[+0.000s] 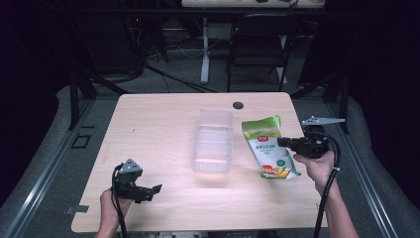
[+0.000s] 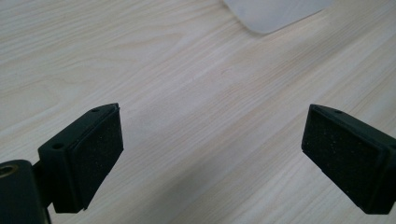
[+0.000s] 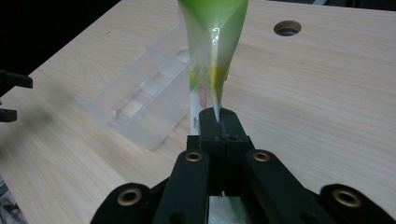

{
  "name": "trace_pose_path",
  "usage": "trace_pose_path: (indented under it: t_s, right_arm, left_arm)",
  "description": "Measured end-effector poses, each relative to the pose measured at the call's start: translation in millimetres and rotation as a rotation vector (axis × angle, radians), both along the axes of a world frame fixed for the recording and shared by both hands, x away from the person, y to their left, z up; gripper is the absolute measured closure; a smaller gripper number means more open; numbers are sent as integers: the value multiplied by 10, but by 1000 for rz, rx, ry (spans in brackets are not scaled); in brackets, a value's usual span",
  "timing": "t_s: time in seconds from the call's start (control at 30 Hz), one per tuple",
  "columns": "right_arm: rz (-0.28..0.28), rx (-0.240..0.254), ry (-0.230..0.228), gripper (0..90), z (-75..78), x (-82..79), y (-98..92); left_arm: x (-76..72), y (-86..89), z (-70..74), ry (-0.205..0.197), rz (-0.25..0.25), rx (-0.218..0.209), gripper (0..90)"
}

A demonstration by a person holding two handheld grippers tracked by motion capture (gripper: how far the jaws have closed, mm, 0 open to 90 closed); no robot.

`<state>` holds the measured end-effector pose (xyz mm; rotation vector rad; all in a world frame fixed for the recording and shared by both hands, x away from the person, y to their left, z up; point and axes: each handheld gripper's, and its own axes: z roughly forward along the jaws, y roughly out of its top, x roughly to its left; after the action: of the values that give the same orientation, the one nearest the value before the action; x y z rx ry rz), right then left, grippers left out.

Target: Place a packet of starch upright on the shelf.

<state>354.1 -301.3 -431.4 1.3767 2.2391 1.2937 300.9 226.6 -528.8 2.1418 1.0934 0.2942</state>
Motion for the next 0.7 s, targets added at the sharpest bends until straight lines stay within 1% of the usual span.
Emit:
trace_pose_path:
  t_s: [0.13,0.17,0.47,0.57,0.7]
  right_arm:
    - [5,-2,-3,900,17,8,13]
    - [4,11,-5,900,18,9,19]
    - [6,19,-23,900,96,24,40]
    - [3,25,-27,900,116,29,30]
    - [7,32,-31,900,136,31,45]
  left_arm:
    - [-2,6,8,0,0,0,55]
    - [-3,6,7,0,4,-2,55]
    - [0,11,5,3,1,-3,55]
    - [-5,7,5,-13,16,-6,55]
    - [-5,7,7,-15,17,-5,55]
